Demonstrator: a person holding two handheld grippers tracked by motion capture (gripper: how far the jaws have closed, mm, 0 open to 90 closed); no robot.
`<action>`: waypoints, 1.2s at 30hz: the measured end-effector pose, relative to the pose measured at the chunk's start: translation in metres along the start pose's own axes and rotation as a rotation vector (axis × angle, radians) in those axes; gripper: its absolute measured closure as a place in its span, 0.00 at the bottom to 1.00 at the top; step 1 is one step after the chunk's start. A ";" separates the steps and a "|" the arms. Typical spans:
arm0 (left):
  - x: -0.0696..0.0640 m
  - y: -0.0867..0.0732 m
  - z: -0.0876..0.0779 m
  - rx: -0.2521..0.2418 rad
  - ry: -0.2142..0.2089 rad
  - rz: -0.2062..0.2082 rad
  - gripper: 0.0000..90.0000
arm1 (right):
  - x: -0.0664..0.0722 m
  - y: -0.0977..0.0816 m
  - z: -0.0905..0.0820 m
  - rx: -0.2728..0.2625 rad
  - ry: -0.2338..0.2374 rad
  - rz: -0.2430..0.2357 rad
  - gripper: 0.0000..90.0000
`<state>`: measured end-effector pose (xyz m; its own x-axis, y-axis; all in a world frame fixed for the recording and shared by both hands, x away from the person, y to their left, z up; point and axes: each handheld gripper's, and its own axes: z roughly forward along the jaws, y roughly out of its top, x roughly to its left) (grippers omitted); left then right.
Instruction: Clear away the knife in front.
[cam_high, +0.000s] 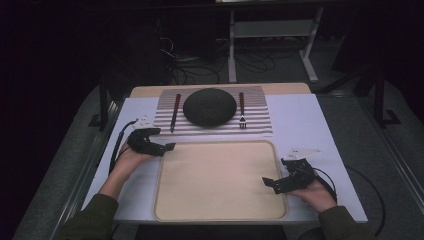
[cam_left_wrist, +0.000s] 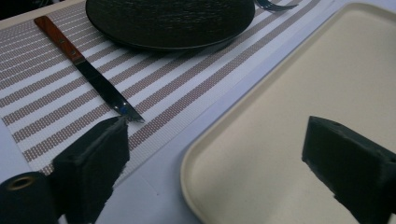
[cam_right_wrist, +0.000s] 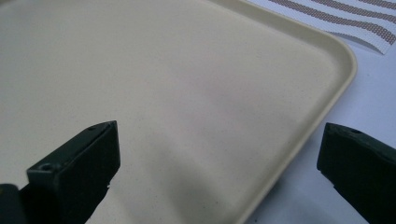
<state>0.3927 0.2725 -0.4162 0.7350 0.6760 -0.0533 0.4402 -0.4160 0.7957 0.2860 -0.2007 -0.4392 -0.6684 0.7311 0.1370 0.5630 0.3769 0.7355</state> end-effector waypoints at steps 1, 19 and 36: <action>0.001 0.001 0.001 -0.002 0.005 0.000 0.16 | 0.000 0.000 0.000 0.000 0.000 0.000 0.00; 0.030 0.019 0.040 0.013 0.043 -0.059 0.62 | 0.000 0.000 0.000 0.000 0.006 0.007 0.00; 0.043 0.020 0.075 0.091 0.081 -0.088 1.00 | -0.001 -0.001 0.000 0.002 0.009 0.007 0.00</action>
<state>0.4717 0.2476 -0.4480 0.6492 0.7576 -0.0685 0.5487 -0.4040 0.7320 0.2863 -0.2021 -0.4402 -0.6687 0.7286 0.1485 0.5688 0.3725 0.7333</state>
